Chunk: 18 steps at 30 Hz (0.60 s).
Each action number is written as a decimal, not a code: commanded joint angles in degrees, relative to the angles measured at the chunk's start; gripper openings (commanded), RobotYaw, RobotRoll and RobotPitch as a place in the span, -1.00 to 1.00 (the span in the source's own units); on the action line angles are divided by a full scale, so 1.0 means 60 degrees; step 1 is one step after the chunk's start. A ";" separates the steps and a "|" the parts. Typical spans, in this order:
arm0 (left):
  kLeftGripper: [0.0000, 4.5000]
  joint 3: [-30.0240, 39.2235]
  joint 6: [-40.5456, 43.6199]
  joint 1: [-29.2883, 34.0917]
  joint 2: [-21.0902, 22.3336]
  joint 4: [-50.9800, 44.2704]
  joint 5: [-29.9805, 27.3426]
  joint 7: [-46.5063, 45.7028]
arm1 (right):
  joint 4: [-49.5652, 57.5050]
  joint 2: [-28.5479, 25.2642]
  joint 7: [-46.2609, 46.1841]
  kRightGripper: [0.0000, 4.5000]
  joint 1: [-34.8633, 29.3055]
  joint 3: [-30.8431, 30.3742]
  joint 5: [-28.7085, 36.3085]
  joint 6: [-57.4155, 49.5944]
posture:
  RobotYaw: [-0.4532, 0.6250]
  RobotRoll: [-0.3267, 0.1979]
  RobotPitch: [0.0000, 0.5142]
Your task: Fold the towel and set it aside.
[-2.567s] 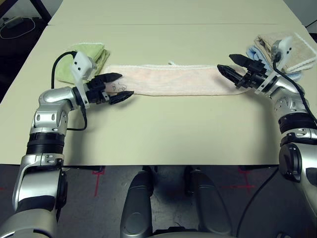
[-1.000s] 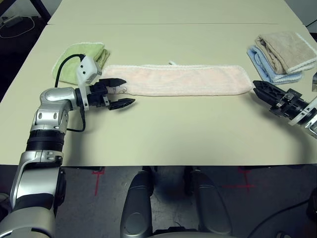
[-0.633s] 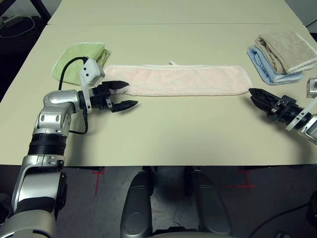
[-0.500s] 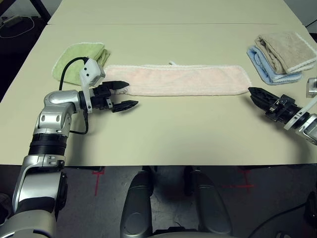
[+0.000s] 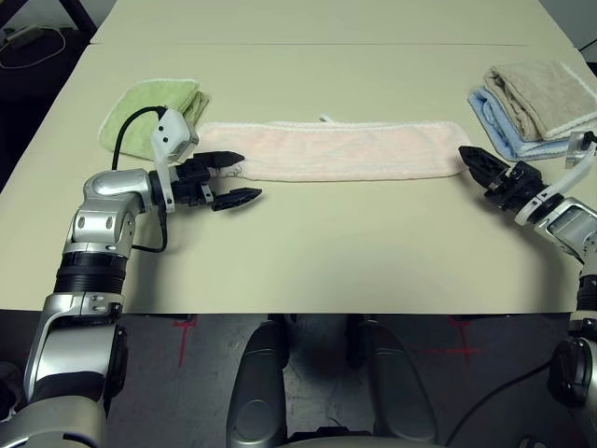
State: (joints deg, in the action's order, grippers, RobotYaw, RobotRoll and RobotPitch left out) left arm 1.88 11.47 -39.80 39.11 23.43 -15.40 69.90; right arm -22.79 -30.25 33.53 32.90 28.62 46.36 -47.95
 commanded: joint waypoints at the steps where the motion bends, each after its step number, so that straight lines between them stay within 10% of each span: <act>1: 1.00 -0.0006 0.0053 0.0157 0.0071 -0.0089 -0.0033 0.0009 | -0.0195 0.0056 -0.0068 0.23 -0.0037 -0.0025 -0.0117 0.0049 | -0.16 0.25 0.01; 8: 1.00 -0.0008 0.0066 0.0131 0.0080 -0.0093 -0.0039 0.0009 | -0.0108 0.0059 -0.0073 -0.96 -0.0051 0.0105 -0.0085 0.0127 | -0.16 0.25 -0.01; 18: 1.00 -0.0059 0.0052 0.0050 0.0079 -0.0007 -0.0021 0.0084 | 0.0178 -0.0204 -0.0282 -0.98 -0.0527 0.0723 0.0093 0.0195 | -0.19 0.25 -0.02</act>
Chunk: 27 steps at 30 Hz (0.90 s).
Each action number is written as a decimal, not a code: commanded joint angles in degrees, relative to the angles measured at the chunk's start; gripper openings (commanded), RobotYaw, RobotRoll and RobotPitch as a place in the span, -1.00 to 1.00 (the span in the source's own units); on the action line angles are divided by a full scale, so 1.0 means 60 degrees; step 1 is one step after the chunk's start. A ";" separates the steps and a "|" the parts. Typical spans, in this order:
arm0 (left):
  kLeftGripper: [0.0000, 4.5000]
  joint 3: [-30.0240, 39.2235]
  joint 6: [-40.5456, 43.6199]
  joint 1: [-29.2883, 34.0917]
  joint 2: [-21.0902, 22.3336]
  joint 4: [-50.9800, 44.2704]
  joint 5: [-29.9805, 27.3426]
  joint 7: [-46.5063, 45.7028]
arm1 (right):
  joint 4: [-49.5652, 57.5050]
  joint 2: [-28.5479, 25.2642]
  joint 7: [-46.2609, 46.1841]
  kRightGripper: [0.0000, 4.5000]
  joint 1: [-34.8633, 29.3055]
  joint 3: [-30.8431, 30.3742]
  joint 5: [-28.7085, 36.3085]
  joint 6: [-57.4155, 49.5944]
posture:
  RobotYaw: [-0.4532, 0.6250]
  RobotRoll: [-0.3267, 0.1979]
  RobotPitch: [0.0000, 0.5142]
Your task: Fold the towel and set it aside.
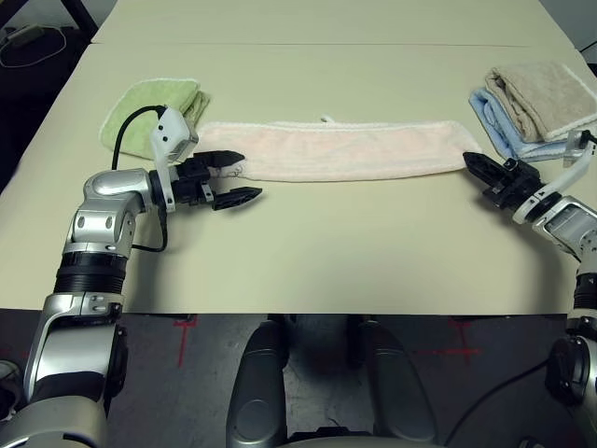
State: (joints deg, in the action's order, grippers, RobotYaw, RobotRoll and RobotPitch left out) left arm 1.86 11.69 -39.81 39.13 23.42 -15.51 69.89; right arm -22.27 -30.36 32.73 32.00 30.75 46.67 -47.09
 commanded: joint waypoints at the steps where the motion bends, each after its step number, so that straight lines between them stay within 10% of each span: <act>1: 1.00 -0.0068 0.0011 0.0024 0.0068 0.0019 0.0005 0.0093 | 0.0108 -0.0222 -0.0168 -0.98 -0.0423 0.0426 0.0051 0.0072 | -0.20 0.25 -0.02; 27: 1.00 -0.0118 -0.0078 0.0048 0.0017 0.0098 0.0062 -0.0037 | 0.1047 -0.0808 0.1441 -0.98 0.0387 -0.0219 0.0855 -0.0714 | -0.17 0.25 -0.09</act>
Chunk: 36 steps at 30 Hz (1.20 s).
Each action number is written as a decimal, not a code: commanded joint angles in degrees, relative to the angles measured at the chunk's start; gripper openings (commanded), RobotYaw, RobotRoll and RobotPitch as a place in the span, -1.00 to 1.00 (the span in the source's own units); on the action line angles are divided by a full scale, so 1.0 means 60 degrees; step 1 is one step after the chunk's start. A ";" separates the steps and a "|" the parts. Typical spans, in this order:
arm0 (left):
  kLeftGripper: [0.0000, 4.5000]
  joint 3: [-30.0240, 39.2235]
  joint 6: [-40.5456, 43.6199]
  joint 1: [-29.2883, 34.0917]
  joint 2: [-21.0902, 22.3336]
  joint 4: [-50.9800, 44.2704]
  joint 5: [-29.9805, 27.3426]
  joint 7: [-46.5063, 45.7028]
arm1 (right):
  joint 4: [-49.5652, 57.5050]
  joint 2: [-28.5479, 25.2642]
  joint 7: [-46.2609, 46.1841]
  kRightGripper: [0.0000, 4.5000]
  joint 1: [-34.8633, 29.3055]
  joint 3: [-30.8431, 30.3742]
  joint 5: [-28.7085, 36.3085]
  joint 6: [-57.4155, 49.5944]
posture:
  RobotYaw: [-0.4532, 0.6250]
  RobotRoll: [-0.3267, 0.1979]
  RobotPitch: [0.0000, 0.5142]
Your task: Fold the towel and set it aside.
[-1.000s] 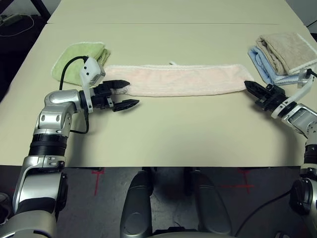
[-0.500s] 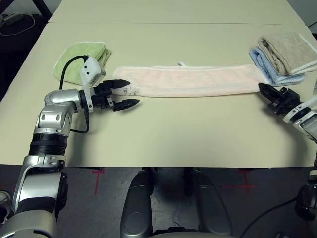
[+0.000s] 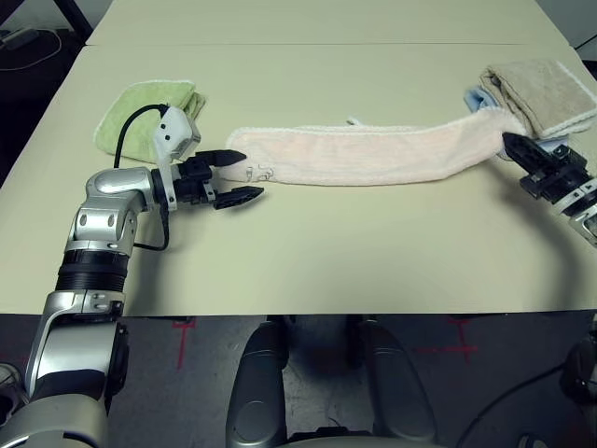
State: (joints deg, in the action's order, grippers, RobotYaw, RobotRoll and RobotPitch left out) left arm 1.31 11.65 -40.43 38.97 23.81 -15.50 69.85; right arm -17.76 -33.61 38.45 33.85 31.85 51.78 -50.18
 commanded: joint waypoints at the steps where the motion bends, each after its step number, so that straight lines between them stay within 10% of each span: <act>1: 1.00 -0.0023 -0.0085 0.0153 0.0048 0.0048 0.0070 -0.0045 | 0.0311 -0.0307 0.0707 -0.98 0.0177 -0.0622 -0.0040 -0.0225 | -0.16 0.25 -0.10; 36: 1.00 -0.0054 -0.0129 0.0066 0.0075 0.0036 0.0105 -0.0165 | 0.0484 0.0328 0.2457 -0.98 0.1446 -0.5274 -0.3417 0.0994 | -0.13 0.25 -0.09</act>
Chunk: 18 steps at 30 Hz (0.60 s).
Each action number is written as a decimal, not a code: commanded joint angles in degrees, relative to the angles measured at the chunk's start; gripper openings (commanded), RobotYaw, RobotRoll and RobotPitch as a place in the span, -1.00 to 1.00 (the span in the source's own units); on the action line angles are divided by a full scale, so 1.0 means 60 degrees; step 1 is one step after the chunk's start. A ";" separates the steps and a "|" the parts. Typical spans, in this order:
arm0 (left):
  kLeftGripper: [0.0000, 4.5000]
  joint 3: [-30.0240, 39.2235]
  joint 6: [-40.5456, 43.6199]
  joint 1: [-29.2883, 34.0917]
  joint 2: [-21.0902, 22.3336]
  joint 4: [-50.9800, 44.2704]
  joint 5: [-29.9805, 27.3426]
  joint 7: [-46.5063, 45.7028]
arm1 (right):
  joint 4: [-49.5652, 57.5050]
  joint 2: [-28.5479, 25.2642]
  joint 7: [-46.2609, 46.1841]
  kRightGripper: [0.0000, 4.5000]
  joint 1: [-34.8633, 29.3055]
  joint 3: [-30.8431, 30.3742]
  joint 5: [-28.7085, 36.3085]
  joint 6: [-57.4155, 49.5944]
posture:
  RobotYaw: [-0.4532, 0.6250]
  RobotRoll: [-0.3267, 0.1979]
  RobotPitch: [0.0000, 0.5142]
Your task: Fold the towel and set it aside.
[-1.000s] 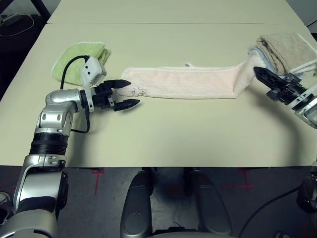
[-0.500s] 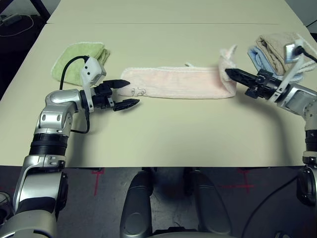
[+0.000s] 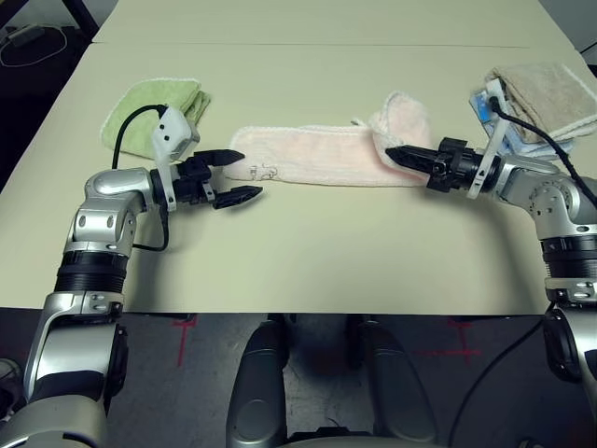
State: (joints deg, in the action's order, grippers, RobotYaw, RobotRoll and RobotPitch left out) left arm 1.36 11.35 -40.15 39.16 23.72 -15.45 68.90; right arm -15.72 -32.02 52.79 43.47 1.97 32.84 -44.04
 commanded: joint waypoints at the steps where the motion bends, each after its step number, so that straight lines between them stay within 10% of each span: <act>1: 1.00 -0.0072 -0.0081 0.0010 0.0036 0.0058 0.0102 -0.0004 | 0.0110 0.0105 -0.0012 -0.98 -0.0145 -0.0361 -0.0368 -0.0018 | -0.13 0.25 -0.09; 14: 1.00 -0.0120 -0.0053 -0.0031 -0.0005 0.0054 0.0119 -0.0048 | 0.0217 0.0090 0.0639 0.98 0.0185 0.0305 0.0216 -0.0304 | -0.14 0.25 -0.10; 18: 1.00 -0.0119 -0.0056 -0.0025 0.0009 0.0064 0.0109 -0.0029 | 0.0080 -0.0334 0.1013 0.99 0.0175 0.1080 0.0715 -0.0369 | -0.16 0.25 -0.10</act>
State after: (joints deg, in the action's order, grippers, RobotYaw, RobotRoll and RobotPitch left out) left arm 1.21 11.24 -40.26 39.08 23.74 -15.32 68.44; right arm -15.72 -32.67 57.57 44.51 6.17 35.51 -45.81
